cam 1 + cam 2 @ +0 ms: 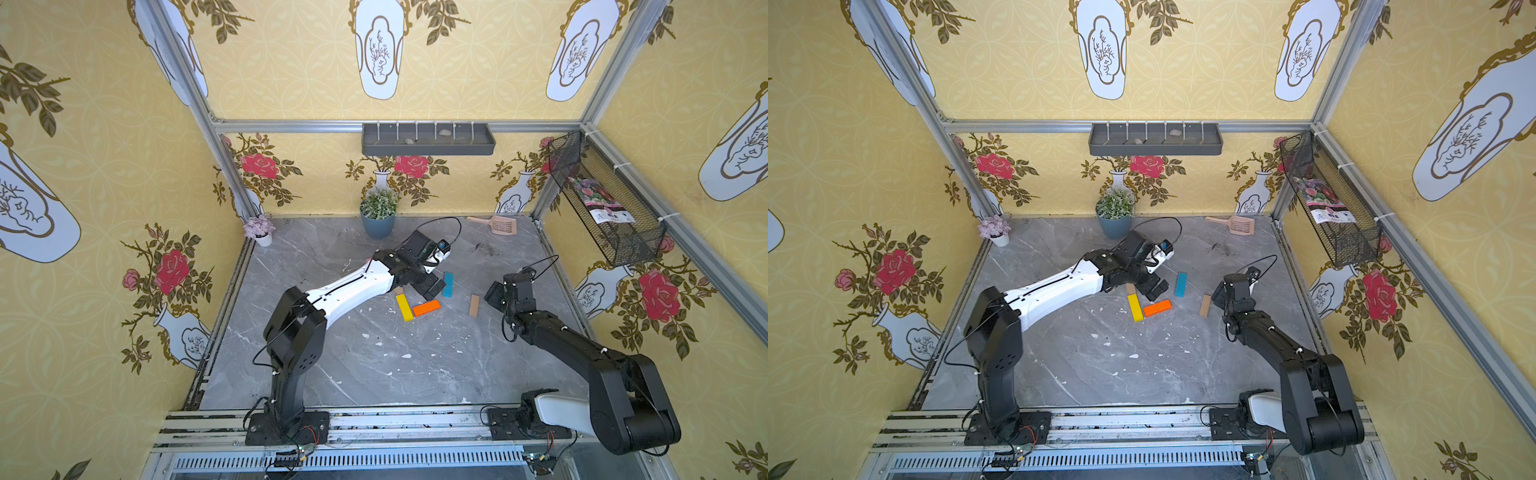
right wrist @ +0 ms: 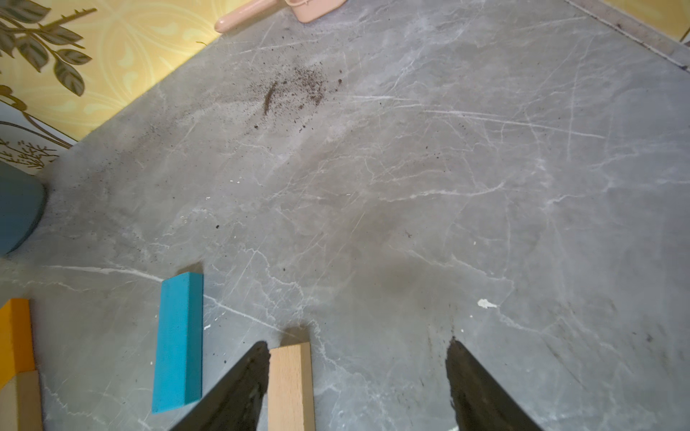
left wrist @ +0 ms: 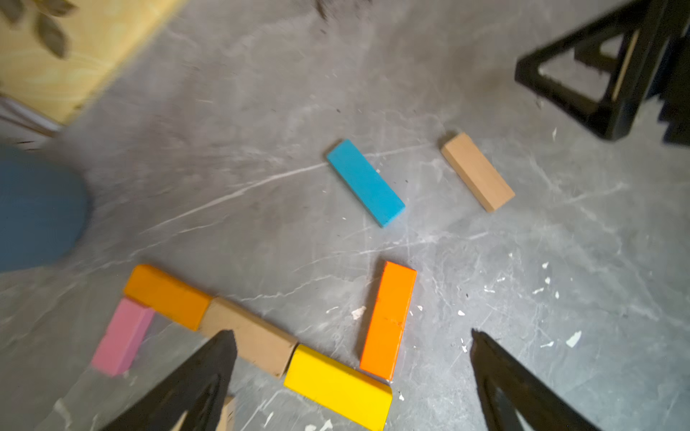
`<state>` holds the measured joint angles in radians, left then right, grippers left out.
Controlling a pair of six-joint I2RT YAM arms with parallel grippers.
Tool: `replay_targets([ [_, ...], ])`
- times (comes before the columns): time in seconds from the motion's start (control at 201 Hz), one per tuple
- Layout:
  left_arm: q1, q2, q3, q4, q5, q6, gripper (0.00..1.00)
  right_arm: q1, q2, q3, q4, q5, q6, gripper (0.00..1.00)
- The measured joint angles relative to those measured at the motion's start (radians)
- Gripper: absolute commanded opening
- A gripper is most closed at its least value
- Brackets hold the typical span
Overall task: Assemble a giraffe with building blocks
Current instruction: Assemble the building block at the center of the board.
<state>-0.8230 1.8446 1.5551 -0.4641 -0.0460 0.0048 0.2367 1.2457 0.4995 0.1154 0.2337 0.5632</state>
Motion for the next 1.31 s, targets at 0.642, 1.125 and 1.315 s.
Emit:
replay_targets([
  [0.642,0.235,-0.509,-0.907,0.492,-0.501,-0.696,0.99,0.196,0.164,0.114,0.069,-0.562,-0.029,0.79],
  [1.125,0.236,-0.367,-0.833,0.543,-0.21,-0.765,0.99,0.217,0.333,0.146,0.075,-0.626,-0.005,0.79],
  [1.315,0.236,-0.351,-0.832,0.553,-0.188,-0.763,0.99,0.217,0.383,0.164,0.113,-0.651,-0.004,0.79],
])
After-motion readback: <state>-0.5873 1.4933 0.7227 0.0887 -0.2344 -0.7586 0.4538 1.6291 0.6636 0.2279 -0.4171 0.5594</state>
